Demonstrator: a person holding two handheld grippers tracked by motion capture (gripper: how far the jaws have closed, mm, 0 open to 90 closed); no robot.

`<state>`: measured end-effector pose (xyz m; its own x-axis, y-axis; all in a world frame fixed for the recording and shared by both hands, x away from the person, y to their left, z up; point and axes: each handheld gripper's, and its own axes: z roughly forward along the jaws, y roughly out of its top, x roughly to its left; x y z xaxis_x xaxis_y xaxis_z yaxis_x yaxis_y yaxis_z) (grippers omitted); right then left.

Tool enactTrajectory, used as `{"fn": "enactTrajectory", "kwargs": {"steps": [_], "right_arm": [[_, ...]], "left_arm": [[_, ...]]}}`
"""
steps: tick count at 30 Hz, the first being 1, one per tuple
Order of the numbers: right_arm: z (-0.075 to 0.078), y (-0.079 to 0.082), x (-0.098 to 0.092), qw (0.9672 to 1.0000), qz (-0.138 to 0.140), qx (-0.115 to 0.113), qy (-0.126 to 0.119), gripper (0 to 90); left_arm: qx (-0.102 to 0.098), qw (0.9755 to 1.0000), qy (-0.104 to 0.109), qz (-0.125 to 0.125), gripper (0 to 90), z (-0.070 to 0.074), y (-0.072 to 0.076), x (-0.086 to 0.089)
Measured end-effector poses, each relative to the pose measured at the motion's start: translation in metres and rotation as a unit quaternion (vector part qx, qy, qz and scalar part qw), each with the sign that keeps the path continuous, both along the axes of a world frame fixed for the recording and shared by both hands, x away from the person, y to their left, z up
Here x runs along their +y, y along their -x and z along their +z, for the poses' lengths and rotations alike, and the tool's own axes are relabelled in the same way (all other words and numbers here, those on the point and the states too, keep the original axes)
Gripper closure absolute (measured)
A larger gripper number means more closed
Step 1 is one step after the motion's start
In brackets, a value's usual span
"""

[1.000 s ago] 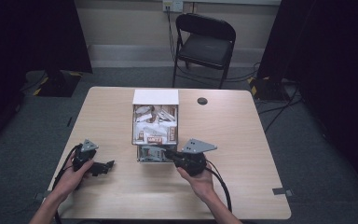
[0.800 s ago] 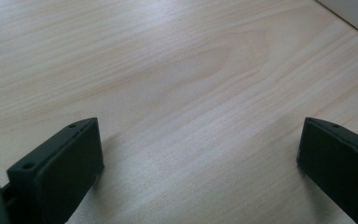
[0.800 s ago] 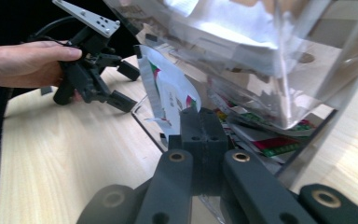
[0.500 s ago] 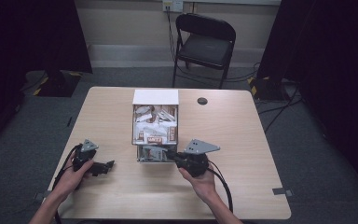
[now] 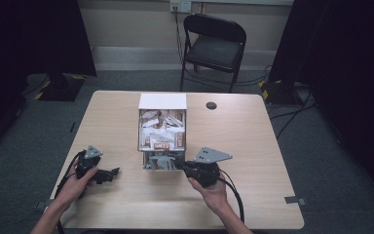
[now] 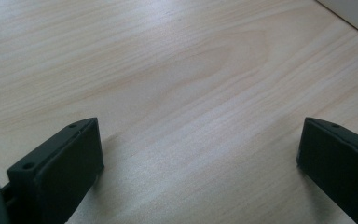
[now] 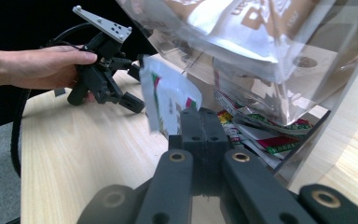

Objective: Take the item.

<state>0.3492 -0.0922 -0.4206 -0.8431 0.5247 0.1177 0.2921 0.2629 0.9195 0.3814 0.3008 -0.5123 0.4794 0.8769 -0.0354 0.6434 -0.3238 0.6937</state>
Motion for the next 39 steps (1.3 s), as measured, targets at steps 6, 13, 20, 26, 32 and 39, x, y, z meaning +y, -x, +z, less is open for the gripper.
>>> {"fn": "enactTrajectory", "kwargs": {"steps": [6,13,20,26,32,39], "right_arm": [[0.001,0.002,-0.002,1.0,-0.002,0.001,0.0,90.0],[0.004,0.006,-0.008,1.0,-0.006,0.0,0.001,90.0],[0.007,0.01,-0.017,1.0,-0.01,0.0,-0.001,90.0],[0.007,0.015,-0.025,0.9999,-0.014,-0.001,0.004,90.0],[0.009,0.018,-0.036,0.9996,-0.027,-0.005,0.002,90.0],[0.008,0.018,-0.046,0.9993,-0.038,-0.001,-0.005,90.0]], "left_arm": [[0.0,1.0,0.0,0.0,0.0,0.0,0.0,0.0],[0.0,1.0,0.0,0.0,0.0,0.0,0.0,0.0],[0.0,1.0,0.0,0.0,0.0,0.0,0.0,0.0],[0.0,1.0,0.0,0.0,0.0,0.0,0.0,0.0],[0.0,1.0,0.0,0.0,0.0,0.0,0.0,0.0],[0.0,1.0,0.0,0.0,0.0,0.0,0.0,0.0]]}}
